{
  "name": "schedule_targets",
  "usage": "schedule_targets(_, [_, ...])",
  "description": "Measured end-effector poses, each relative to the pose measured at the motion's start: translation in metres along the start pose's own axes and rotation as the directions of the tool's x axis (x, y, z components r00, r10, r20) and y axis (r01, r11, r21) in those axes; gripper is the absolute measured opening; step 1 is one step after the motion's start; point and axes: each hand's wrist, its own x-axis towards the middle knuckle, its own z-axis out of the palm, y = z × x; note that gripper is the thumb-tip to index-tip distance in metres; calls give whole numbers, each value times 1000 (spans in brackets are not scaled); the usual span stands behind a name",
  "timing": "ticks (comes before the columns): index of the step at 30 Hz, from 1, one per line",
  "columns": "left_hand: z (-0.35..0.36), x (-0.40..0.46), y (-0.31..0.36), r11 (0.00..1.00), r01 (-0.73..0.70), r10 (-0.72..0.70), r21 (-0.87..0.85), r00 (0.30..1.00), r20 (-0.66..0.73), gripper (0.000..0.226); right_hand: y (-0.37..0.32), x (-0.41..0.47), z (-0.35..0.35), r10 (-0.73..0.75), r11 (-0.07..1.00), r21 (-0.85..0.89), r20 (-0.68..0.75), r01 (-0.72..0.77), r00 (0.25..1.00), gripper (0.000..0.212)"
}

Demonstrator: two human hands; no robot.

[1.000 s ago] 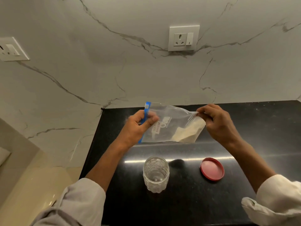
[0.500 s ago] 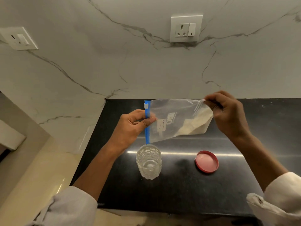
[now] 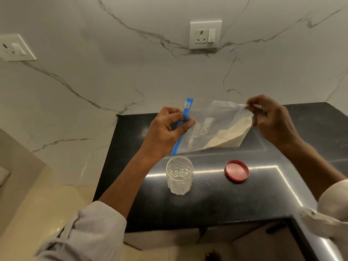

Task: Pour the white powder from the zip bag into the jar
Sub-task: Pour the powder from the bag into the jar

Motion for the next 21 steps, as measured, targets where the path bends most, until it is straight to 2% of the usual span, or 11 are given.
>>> schedule_targets(3, [2,-6,-1,999,-38,38,25,999,-6,25,-5,-10,-5,134,987,79,54,-138,989,19])
schedule_targets(7, [4,-19,-2,999,-37,38,28,999,-6,25,-1,-17,-8,143,985,80,98,-151,985,8])
schedule_targets(11, [3,-28,-6,999,-11,11,52,1000,-6,25,2,-23,-13,66,998,-23,180,-62,981,16])
schedule_targets(17, [2,-39,-10,995,97,-97,28,995,-23,26,-2,-17,-19,-95,979,-166,160,122,982,11])
schedule_targets(21, [3,-40,-12,993,121,-121,0,992,-27,21,-7,-12,-19,-145,965,-190,194,182,970,18])
